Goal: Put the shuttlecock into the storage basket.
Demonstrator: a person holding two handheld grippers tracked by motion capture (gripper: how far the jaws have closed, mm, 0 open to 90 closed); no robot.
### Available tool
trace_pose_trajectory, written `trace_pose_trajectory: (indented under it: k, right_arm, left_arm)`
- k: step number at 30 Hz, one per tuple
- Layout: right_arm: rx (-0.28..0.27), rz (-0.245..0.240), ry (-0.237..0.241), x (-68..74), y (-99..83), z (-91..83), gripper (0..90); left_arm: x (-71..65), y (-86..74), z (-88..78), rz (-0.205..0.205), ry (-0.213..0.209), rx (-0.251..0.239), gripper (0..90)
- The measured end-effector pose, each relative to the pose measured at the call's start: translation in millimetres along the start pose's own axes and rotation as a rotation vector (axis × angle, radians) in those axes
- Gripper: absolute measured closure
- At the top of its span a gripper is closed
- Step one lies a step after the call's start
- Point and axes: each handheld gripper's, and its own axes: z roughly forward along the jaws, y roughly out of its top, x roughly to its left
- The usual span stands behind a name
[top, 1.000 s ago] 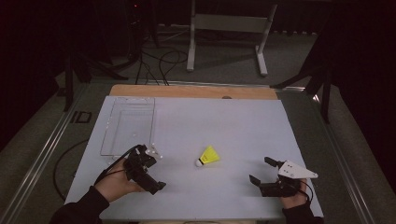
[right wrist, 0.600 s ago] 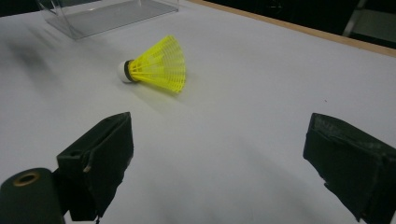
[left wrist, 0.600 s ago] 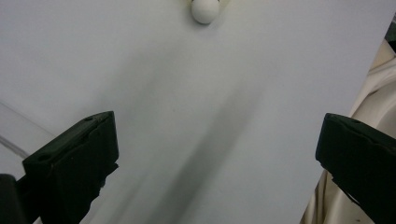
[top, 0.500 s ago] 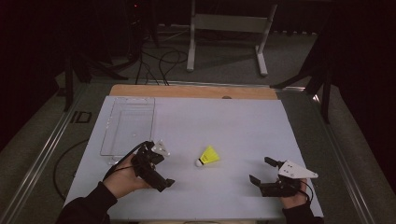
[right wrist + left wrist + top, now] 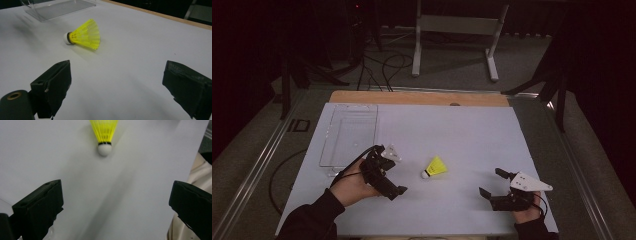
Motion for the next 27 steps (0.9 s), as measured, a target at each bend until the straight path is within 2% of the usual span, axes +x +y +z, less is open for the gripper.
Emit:
trace_pose_trajectory:
  k: [3,6,10,12,13,14,15,16,17,18,23,27]
  right_arm:
    - [-0.001,0.0,0.001,0.0,0.0,0.0,8.7]
    - [-0.003,0.002,-0.001,-0.3,0.0,-0.3,8.7]
    - [-0.002,0.0,0.002,-0.2,-0.1,0.0,8.7]
    - [-0.004,-0.001,0.001,-0.3,0.0,-0.1,8.7]
    - [-0.004,0.001,0.002,-0.3,0.0,-0.3,8.7]
    - [-0.004,0.001,0.002,-0.3,0.0,-0.3,8.7]
    - [-0.005,0.0,0.002,-0.5,0.0,-0.2,8.7]
    - [-0.005,0.002,0.003,-0.5,-0.1,-0.1,8.7]
    - [-0.004,0.002,0.002,-0.4,-0.1,0.1,8.7]
    - [-0.004,0.002,0.002,-0.3,-0.1,0.1,8.7]
    - [-0.008,-0.001,0.001,-0.5,0.1,-0.5,8.7]
    - [-0.008,-0.002,0.0,-0.6,0.2,-0.8,8.7]
  left_arm:
    - [-0.3,4.2,-0.6,0.003,0.002,-0.008,0.3]
    - [-2.2,12.1,-1.8,0.028,0.002,-0.032,0.3]
    - [-3.0,20.6,-3.1,0.038,-0.003,-0.053,0.3]
    - [-4.0,24.6,-3.4,0.049,0.009,-0.074,0.3]
    - [-3.9,26.6,-3.8,0.058,-0.007,-0.08,0.3]
    - [-3.9,26.6,-3.8,0.058,-0.007,-0.08,0.3]
    - [-4.7,29.8,-4.0,0.072,-0.001,-0.102,0.3]
    - [-4.8,31.7,-4.1,0.085,-0.015,-0.11,0.3]
    - [-5.0,33.2,-3.7,0.083,-0.017,-0.117,0.3]
    - [-5.0,35.8,-3.7,0.087,-0.002,-0.126,0.3]
    - [-4.3,43.3,1.1,0.085,-0.003,-0.17,0.3]
    - [-3.4,47.7,9.6,0.087,-0.007,-0.175,0.3]
